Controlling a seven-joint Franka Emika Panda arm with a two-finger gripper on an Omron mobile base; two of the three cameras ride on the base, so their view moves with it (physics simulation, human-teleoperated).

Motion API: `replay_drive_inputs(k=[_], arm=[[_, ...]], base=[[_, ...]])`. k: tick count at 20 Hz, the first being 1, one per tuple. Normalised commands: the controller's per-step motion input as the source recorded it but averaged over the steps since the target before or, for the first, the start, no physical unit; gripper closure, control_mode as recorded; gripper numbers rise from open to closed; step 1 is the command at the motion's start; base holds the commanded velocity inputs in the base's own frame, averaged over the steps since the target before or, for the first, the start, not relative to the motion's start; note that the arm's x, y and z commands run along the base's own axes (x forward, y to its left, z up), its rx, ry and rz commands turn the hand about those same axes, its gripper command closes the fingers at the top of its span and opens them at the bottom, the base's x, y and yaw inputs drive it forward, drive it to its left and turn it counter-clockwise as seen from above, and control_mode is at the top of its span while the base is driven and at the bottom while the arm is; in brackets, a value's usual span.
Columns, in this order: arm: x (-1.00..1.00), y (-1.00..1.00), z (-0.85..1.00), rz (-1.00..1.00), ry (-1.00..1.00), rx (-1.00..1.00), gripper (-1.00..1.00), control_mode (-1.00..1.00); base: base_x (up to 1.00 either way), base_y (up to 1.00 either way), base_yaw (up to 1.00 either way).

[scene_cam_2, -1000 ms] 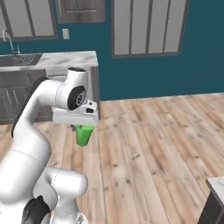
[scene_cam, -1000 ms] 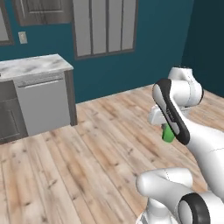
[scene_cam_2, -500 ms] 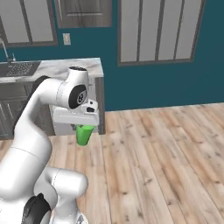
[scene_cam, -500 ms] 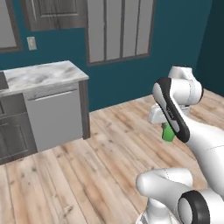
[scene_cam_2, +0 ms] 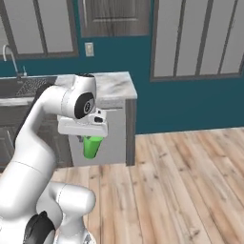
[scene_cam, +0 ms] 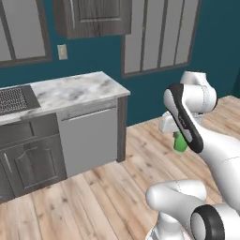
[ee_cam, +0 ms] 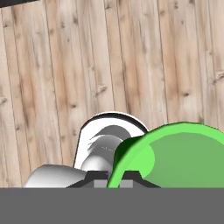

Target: Pick the cup and bowl from the counter and place them on the counter next to the sink.

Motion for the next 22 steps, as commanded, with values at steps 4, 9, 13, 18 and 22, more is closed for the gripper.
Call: replay_drive_inputs(k=[4,9,13,18,22], arm=[[0.00,0.00,0.00,0.00,0.00,0.00,1.00,1.00],[0.00,0.00,0.00,0.00,0.00,0.00,1.00,1.00],[0.00,0.00,0.00,0.00,0.00,0.00,1.00,1.00],[0.00,0.00,0.00,0.00,0.00,0.00,1.00,1.00],[0.00,0.00,0.00,0.00,0.00,0.00,1.00,1.00]], base=[[1.00,0.94,0.07],[1.00,0.94,0.05],[1.00,0.79,0.06],[1.00,0.62,0.16],[1.00,0.35,0.26]])
